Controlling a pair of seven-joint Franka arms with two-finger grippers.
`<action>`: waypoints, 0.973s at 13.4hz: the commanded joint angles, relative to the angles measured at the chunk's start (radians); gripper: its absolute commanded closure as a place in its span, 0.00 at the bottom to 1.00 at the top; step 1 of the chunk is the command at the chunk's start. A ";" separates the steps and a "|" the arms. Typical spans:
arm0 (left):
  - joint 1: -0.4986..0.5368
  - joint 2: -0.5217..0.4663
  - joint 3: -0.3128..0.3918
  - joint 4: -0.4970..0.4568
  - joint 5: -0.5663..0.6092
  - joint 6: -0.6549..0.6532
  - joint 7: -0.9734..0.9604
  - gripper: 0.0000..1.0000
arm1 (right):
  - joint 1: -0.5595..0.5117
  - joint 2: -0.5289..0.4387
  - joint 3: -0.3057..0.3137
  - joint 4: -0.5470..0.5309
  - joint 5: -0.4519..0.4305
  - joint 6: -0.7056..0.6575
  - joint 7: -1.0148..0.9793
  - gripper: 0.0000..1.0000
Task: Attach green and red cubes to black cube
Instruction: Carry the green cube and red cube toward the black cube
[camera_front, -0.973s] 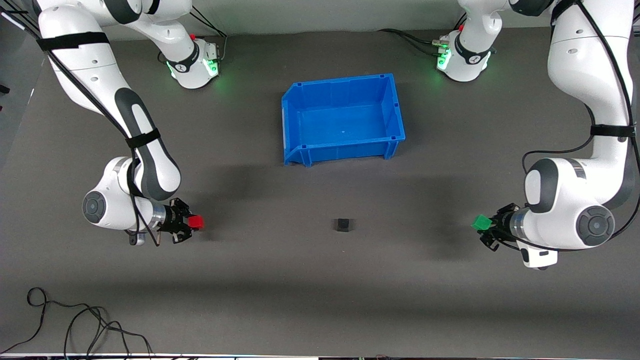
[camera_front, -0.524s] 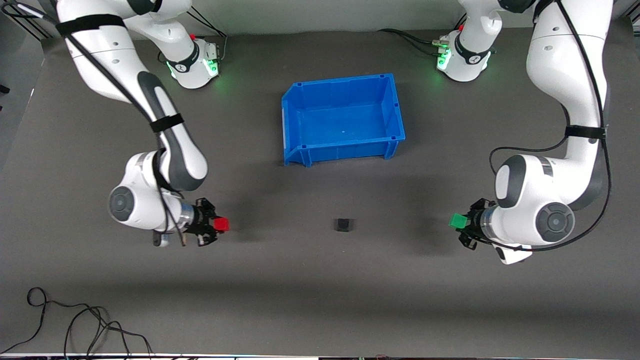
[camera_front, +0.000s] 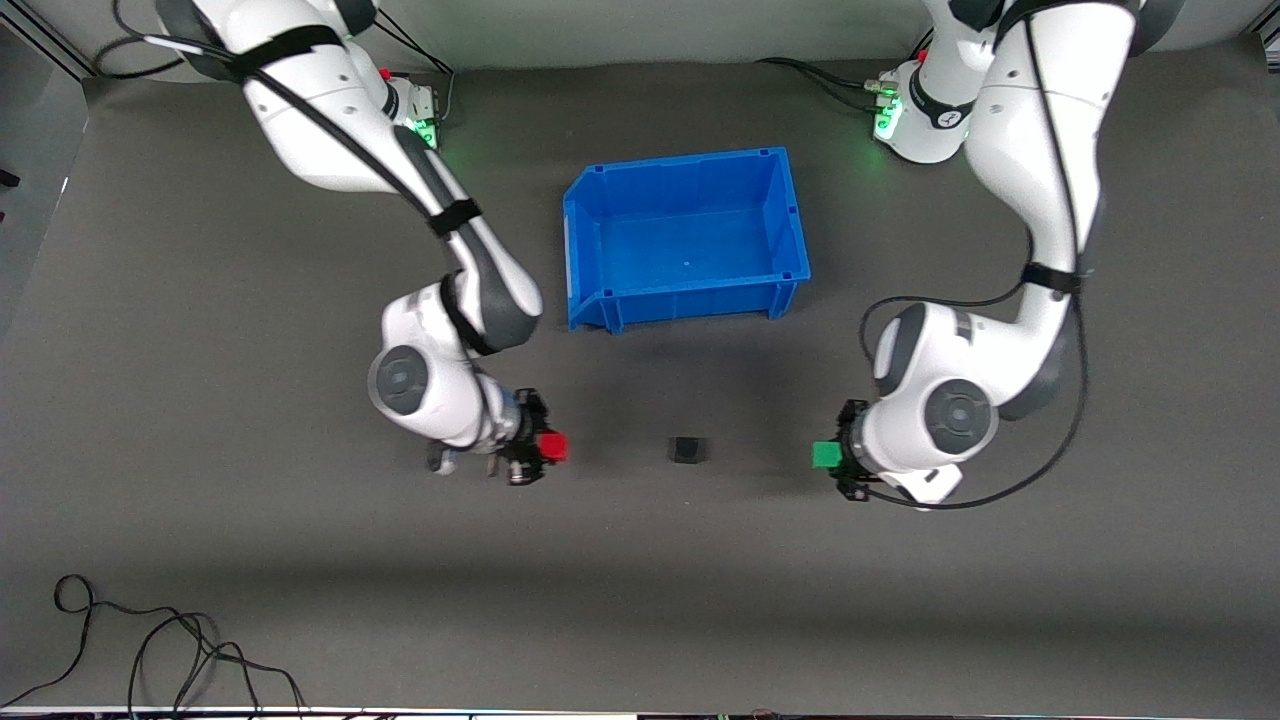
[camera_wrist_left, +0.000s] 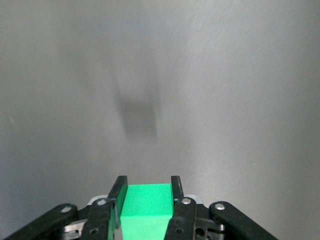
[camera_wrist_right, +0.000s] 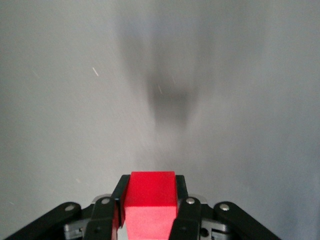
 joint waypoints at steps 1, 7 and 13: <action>-0.053 -0.010 0.015 -0.045 -0.046 0.066 -0.089 1.00 | 0.063 0.091 -0.014 0.115 0.003 0.013 0.137 0.76; -0.157 0.097 0.015 -0.057 -0.069 0.307 -0.213 1.00 | 0.134 0.182 -0.013 0.169 0.003 0.131 0.176 0.76; -0.177 0.131 0.014 -0.042 -0.080 0.379 -0.213 1.00 | 0.161 0.238 -0.014 0.246 0.002 0.137 0.226 0.76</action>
